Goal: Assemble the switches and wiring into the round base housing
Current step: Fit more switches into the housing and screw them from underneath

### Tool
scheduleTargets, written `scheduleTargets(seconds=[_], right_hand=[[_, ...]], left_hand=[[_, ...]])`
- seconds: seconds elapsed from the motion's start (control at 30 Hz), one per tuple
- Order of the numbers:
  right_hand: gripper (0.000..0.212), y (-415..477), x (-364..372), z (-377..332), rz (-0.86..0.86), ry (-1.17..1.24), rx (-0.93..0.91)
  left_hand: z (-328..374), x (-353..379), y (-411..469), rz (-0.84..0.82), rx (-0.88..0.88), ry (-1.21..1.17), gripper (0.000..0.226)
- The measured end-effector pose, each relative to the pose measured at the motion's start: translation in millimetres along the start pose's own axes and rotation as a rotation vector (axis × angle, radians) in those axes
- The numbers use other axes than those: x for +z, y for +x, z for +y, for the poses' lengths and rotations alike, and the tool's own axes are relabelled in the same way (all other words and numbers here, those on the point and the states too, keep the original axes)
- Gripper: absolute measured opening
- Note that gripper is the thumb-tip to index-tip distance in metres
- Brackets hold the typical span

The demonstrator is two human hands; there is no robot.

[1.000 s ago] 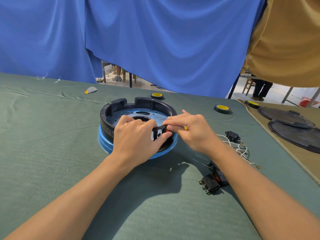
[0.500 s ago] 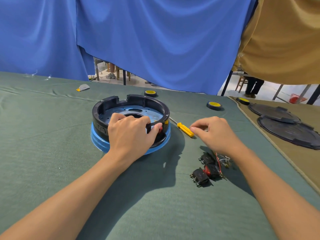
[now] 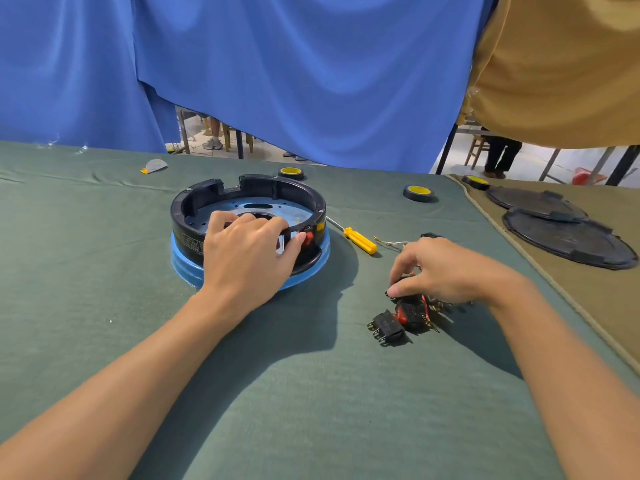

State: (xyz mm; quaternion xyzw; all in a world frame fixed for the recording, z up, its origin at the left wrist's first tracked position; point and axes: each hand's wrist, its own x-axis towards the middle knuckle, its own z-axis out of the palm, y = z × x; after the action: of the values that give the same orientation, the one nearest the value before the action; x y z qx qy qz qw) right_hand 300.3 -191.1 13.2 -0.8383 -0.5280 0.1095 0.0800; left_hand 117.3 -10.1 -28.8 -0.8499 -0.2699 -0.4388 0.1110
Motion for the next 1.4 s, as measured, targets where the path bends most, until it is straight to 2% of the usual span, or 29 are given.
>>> scheduleTargets(seconds=[0.2, 0.37, 0.47, 0.73, 0.87, 0.97, 1.2, 1.4], right_hand=[[0.019, -2.8, 0.7, -4.4, 0.045, 0.050, -0.006], [0.018, -2.4, 4.5, -18.4, 0.267, 0.431, -0.105], [0.015, 2.0, 14.0, -32.5, 0.371, 0.534, -0.163], [0.016, 10.1, 29.4, -62.5, 0.433, 0.938, -0.199], [0.017, 16.0, 31.4, -72.8, 0.510, 0.948, -0.224], [0.026, 20.9, 30.9, -77.8, 0.481, 0.904, -0.249], [0.033, 23.9, 28.1, -74.4, 0.542, 0.528, -0.342], [0.026, 23.7, 38.3, -78.6, 0.597, 0.467, -0.399]], left_hand=[[-9.3, -9.1, 1.3, -0.019, 0.056, -0.062, 0.036], [-12.0, -14.7, 3.9, -0.047, 0.078, -0.127, 0.033], [-14.5, -15.8, 5.2, -0.075, 0.097, -0.151, 0.031], [-11.6, -13.4, 4.4, -0.093, 0.064, -0.134, 0.036], [-12.1, -11.8, 4.8, -0.101, 0.060, -0.135, 0.037], [-11.7, -12.6, 4.5, -0.089, 0.054, -0.126, 0.035], [-13.9, -15.2, 5.6, -0.131, 0.035, -0.163, 0.037], [-9.5, -18.6, 5.4, -0.139, -0.028, -0.199, 0.035]])
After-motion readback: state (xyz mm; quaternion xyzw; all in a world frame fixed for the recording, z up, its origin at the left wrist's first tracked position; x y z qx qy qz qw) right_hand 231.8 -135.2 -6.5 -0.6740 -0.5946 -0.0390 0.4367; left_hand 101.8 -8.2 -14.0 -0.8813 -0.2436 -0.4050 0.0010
